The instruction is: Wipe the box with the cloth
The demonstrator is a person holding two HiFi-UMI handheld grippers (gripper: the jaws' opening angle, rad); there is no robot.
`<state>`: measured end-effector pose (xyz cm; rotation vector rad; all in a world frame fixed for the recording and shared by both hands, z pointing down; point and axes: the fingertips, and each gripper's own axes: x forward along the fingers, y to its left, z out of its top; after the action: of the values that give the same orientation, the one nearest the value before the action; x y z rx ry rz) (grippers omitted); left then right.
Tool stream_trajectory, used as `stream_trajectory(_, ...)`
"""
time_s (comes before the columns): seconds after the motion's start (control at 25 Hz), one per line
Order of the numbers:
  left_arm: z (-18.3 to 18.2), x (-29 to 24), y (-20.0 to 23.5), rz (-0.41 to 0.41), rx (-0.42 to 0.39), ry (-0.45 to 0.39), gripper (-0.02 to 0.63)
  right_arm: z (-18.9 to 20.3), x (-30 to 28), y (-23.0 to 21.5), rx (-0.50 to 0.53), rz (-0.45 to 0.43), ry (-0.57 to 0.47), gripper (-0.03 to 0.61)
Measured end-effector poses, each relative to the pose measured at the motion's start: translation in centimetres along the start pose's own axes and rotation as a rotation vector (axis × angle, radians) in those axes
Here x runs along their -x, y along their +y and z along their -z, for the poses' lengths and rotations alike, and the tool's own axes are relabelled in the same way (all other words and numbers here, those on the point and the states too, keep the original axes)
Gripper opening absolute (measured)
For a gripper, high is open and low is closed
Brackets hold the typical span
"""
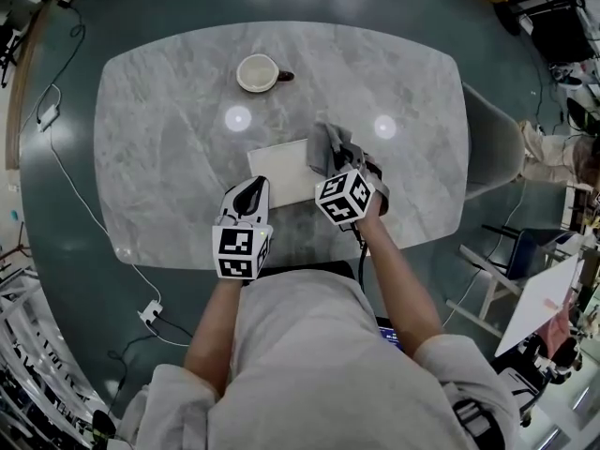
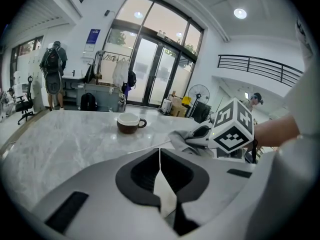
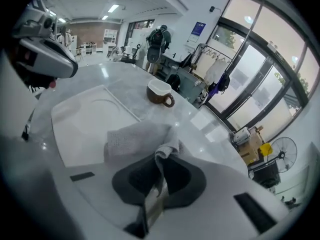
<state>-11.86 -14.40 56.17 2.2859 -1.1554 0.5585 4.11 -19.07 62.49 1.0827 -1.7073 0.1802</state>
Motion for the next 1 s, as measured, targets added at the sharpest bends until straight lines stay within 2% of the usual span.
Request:
stream_trajectory(0.16,0.2,0.1,1.1,-0.017,0.006,-0.001,0.029,-0.6,-0.1,0.6,-0.054,-0.027,-0.012,0.032)
stream_trajectory(0.36,0.9,0.3,2.9,-0.06,0.023,0.003,0.029,-2.2,-0.1,2.6,-0.223,-0.123,-0.08,0.034)
stream_trajectory(0.48,0.9,0.4,3.8,-0.076,0.028,0.0,0.029,-3.0,0.0,3.3,-0.273,-0.147,-0.098,0.033)
stream_trajectory(0.8,1.3,0.9,5.9,-0.078,0.035,0.002,0.029,-3.8,0.0,4.4,-0.162,-0.08,-0.09,0.033)
stream_trajectory(1.0,1.9,0.9,6.4,-0.064,0.05,0.01,0.029,-4.5,0.3,5.1,-0.126,-0.071,-0.105,0.032)
